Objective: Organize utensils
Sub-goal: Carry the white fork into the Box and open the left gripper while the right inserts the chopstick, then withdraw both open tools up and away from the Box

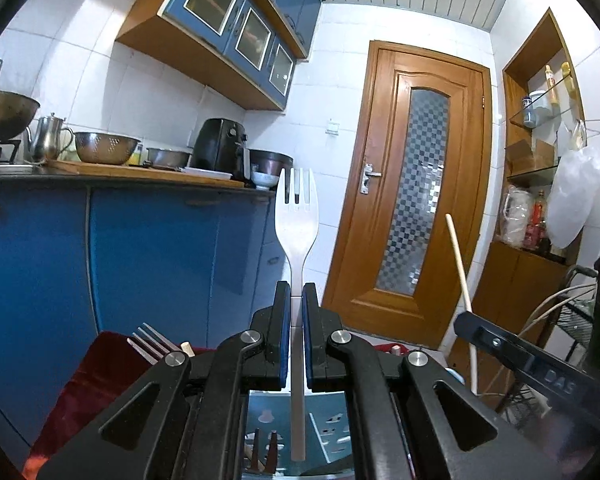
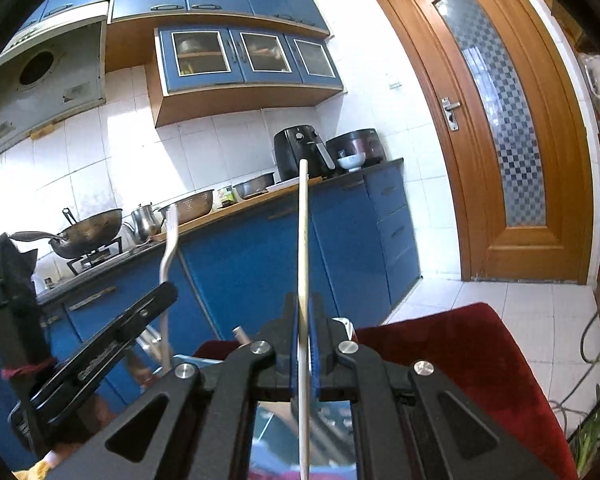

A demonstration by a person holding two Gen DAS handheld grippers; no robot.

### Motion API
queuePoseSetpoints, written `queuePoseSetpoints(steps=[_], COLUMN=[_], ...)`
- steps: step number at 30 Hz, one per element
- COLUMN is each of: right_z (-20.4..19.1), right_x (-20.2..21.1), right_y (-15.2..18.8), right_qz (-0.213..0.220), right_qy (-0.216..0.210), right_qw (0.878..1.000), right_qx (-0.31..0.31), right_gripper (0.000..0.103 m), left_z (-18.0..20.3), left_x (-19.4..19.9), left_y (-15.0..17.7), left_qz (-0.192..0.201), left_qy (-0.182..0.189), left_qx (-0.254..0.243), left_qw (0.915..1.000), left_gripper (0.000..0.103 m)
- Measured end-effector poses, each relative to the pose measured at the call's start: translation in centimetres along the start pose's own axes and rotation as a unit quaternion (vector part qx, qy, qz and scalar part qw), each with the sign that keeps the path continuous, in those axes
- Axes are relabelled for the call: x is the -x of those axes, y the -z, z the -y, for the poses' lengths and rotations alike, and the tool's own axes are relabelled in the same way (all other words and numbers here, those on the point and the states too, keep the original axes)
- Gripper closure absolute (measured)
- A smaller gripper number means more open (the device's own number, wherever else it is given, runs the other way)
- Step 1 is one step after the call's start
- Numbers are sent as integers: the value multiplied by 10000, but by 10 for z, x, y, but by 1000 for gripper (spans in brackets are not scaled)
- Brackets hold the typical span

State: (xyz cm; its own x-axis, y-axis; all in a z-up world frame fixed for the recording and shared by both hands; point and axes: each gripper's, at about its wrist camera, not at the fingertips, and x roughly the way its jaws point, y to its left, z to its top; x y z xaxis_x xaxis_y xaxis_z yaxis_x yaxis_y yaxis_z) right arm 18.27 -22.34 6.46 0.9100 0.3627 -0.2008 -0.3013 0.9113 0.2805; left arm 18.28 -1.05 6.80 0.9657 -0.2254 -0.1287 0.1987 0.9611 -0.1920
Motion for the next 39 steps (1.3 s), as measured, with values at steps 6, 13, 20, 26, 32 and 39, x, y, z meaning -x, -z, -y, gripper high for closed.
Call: queuePoseSetpoints(steps=[6,13,20,26,32,39], right_z=[0,-2,-4,-1,2,-7], right_x=[-15,-16,-11,-2,13,37], right_y=[8,19,19,20,15,12], right_qz=[142,80,41,3,23,-67], right_qy=[156,204,186,179,110,78], right_qw=[9993,9987,9989,9994,9999,9999], right_qx=[299,459,438,289,111,65], right_gripper=[97,97,89,87,79,70], left_z=[7,8,6,3,7,16], left_x=[4,7,8,11,19,41], left_y=[6,7,6,3,-5,-13], left_qz=[232,340,161,107,30,-118], left_qy=[-79,-114,-63,-90,-121,-174], left_qx=[-179,-257,-144,-51,-159,-369], left_qw=[9995,9990,9997,9999,9998,9991], left_gripper=[99,98,64,64,64,63])
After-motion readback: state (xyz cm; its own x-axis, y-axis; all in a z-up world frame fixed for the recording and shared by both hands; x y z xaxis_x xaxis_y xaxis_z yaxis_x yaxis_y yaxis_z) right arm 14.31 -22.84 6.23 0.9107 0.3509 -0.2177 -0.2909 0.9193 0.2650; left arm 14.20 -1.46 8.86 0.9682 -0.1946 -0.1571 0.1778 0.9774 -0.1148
